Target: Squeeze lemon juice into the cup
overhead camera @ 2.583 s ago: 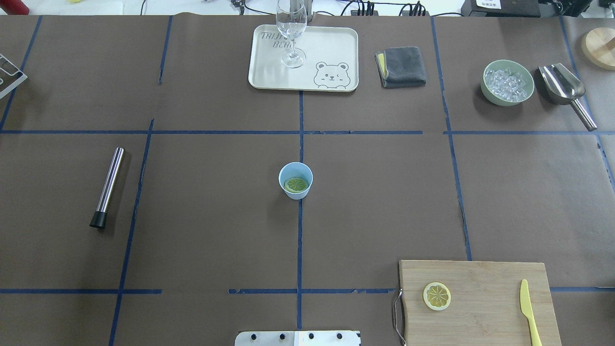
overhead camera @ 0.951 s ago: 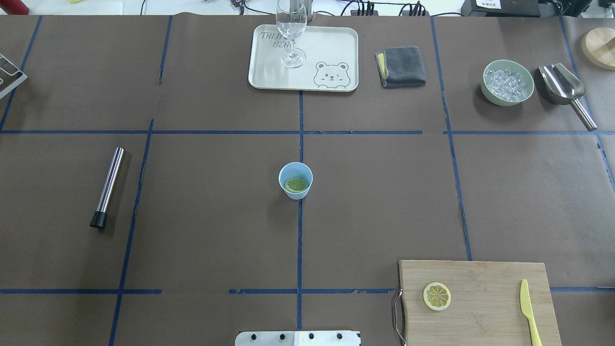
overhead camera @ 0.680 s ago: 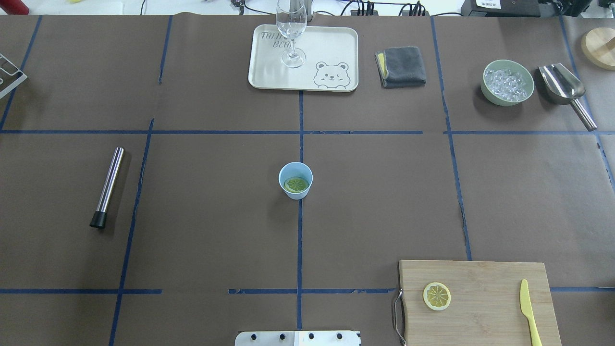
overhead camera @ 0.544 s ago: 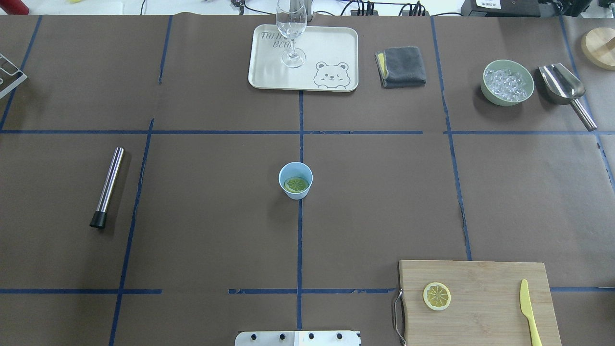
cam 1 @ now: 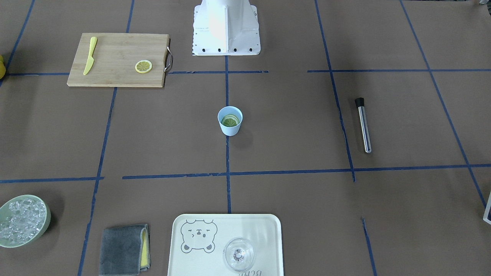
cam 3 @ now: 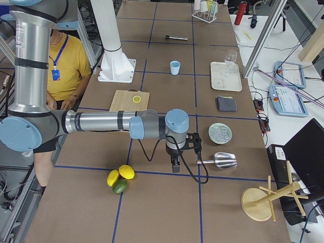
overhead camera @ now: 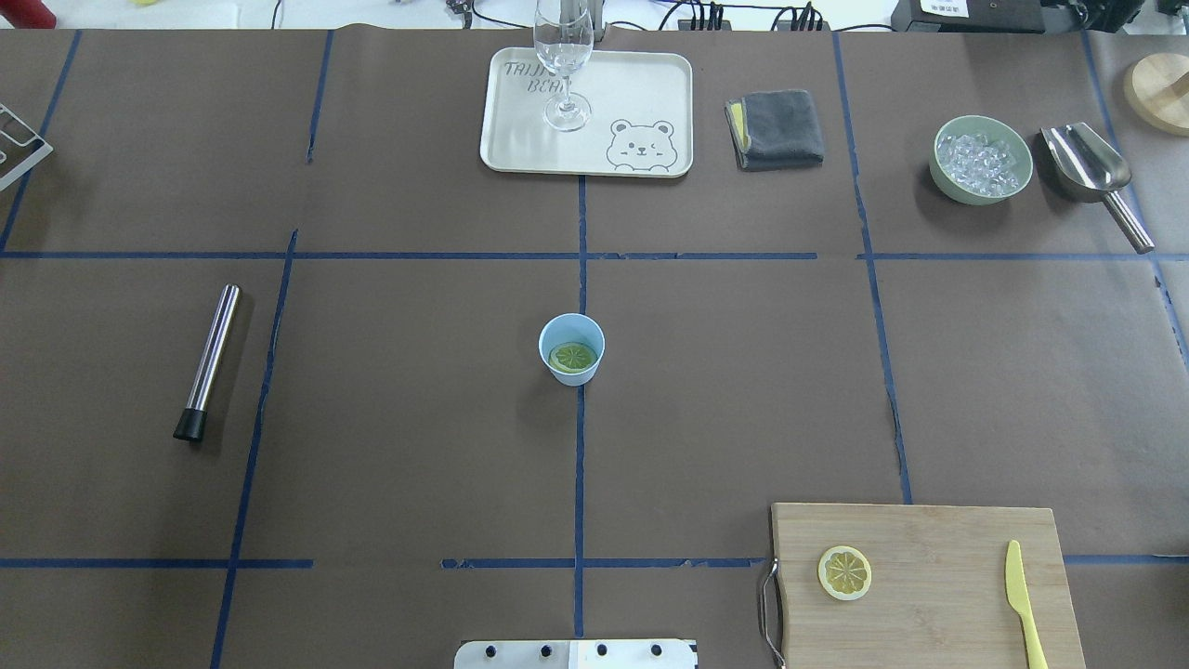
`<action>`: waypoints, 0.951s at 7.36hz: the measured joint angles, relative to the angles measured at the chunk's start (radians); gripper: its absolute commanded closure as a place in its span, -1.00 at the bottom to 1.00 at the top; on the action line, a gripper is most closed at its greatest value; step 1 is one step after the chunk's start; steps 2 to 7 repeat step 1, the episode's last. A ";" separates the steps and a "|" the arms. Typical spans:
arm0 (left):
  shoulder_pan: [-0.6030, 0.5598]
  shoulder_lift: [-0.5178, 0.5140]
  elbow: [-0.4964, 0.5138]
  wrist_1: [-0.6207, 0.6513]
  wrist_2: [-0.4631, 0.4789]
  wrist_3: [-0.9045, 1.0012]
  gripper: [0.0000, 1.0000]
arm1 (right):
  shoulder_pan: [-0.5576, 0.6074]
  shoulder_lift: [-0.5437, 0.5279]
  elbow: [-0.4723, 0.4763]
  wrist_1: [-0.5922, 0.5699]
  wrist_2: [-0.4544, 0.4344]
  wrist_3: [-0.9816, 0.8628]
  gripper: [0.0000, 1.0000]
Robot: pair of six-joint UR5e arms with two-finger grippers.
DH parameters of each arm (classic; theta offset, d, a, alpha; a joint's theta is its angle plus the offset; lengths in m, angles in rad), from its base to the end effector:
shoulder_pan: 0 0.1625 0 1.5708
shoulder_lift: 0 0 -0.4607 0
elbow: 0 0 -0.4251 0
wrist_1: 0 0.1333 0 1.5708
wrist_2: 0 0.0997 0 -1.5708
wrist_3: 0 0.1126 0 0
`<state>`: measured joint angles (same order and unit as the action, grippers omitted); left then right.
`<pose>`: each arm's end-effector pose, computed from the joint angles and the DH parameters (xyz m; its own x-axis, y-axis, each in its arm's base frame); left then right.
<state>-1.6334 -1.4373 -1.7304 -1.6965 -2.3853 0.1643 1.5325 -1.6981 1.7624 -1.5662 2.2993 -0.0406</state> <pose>-0.0809 -0.4697 0.6693 0.6926 0.2273 -0.6846 -0.0521 0.9623 0.2668 0.0403 -0.4729 0.6691 0.7417 -0.1148 0.6608 0.0684 0.9931 0.0957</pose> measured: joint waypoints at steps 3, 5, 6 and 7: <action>0.000 0.000 -0.001 0.000 0.000 0.000 -1.00 | 0.000 0.000 -0.001 0.000 0.000 0.000 -1.00; 0.000 0.000 -0.001 0.000 0.000 0.000 -1.00 | 0.000 0.000 -0.001 0.000 0.000 0.000 -1.00; 0.000 0.000 -0.001 0.000 0.000 0.000 -1.00 | 0.000 0.000 -0.001 0.000 0.000 0.000 -1.00; 0.000 0.000 -0.001 0.000 0.000 0.000 -1.00 | 0.000 0.000 -0.001 0.000 0.000 0.000 -1.00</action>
